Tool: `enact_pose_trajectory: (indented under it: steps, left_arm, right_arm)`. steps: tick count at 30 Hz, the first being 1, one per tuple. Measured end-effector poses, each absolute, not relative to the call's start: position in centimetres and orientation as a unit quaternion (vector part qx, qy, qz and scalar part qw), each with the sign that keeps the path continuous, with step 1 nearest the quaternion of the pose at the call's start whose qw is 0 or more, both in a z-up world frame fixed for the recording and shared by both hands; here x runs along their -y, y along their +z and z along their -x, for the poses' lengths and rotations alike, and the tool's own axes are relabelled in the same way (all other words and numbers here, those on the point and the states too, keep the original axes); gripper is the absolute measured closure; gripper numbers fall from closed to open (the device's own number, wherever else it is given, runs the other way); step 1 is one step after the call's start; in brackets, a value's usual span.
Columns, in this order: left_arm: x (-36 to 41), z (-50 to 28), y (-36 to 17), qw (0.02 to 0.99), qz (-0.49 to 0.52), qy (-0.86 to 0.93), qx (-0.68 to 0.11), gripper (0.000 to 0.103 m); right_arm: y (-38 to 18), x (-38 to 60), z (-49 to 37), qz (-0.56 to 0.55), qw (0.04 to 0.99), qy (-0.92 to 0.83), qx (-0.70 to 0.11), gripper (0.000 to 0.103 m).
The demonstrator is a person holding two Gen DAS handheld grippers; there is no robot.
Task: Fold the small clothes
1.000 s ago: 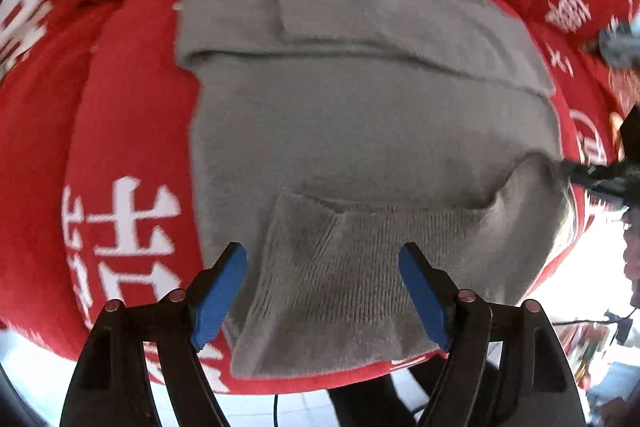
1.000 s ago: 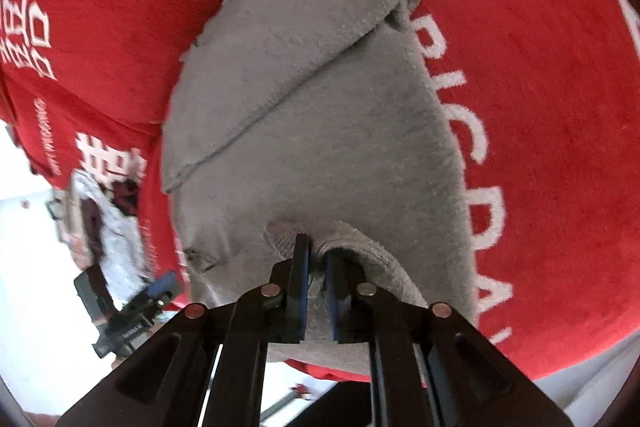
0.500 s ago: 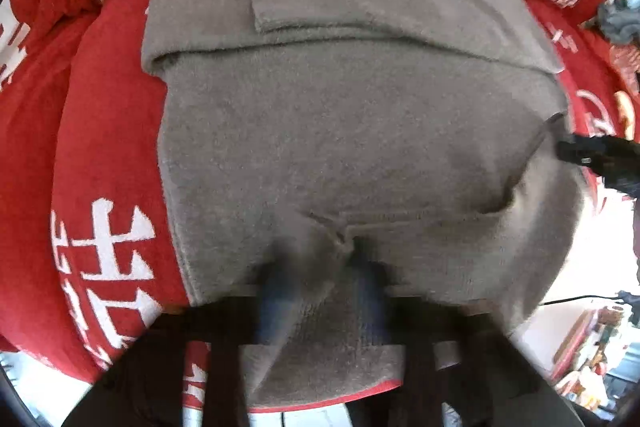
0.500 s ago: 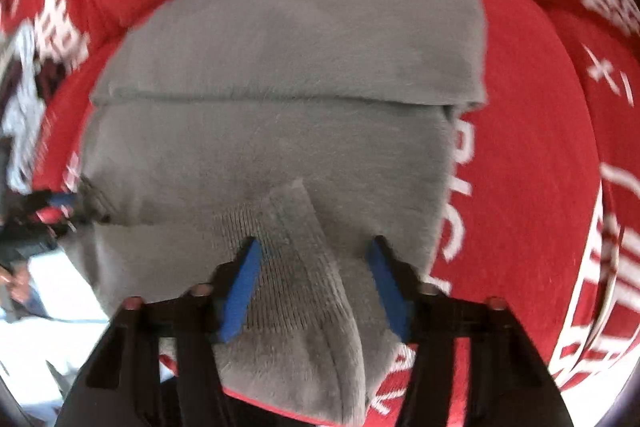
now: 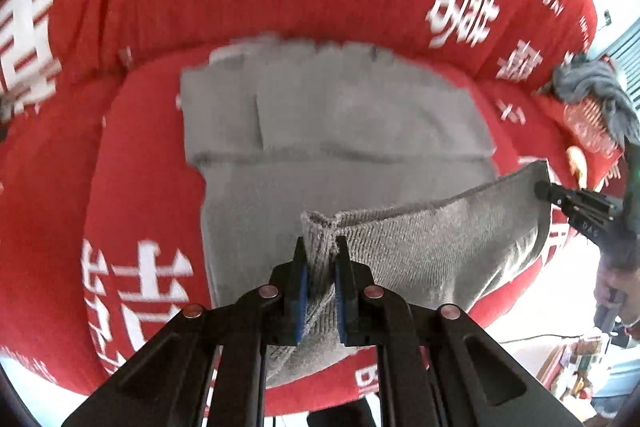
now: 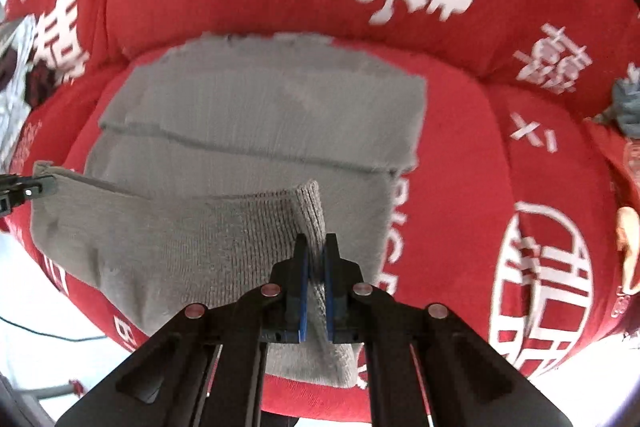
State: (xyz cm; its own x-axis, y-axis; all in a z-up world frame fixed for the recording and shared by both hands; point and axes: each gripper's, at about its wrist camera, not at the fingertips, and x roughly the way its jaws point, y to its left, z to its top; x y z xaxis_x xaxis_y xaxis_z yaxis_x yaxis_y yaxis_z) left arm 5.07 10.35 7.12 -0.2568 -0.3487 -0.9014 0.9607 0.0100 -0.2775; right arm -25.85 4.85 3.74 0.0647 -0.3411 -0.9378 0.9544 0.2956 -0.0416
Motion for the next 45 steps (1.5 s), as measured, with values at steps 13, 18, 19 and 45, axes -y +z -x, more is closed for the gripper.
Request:
enact_pose_trajectory:
  steps: [13, 18, 19, 45]
  left_arm:
    - [0.8, -7.6, 10.3, 0.588, -0.266, -0.623, -0.442, 0.091]
    - [6.8, -7.8, 7.1, 0.605, -0.278, -0.603, -0.44, 0.091]
    - [7.8, -7.9, 6.2, 0.604, -0.28, -0.598, -0.445, 0.091]
    - [10.1, -11.0, -1.2, 0.639, -0.332, -0.487, -0.494, 0.026]
  right_arm:
    - [5.9, 6.2, 23.7, -0.278, 0.687, -0.516, -0.429, 0.096]
    - [3.3, 12.3, 22.6, -0.272, 0.691, -0.505, -0.44, 0.096]
    - [2.5, 13.3, 22.5, -0.274, 0.69, -0.503, -0.443, 0.096]
    - [-5.8, 18.2, 29.9, -0.454, 0.595, -0.523, -0.408, 0.091]
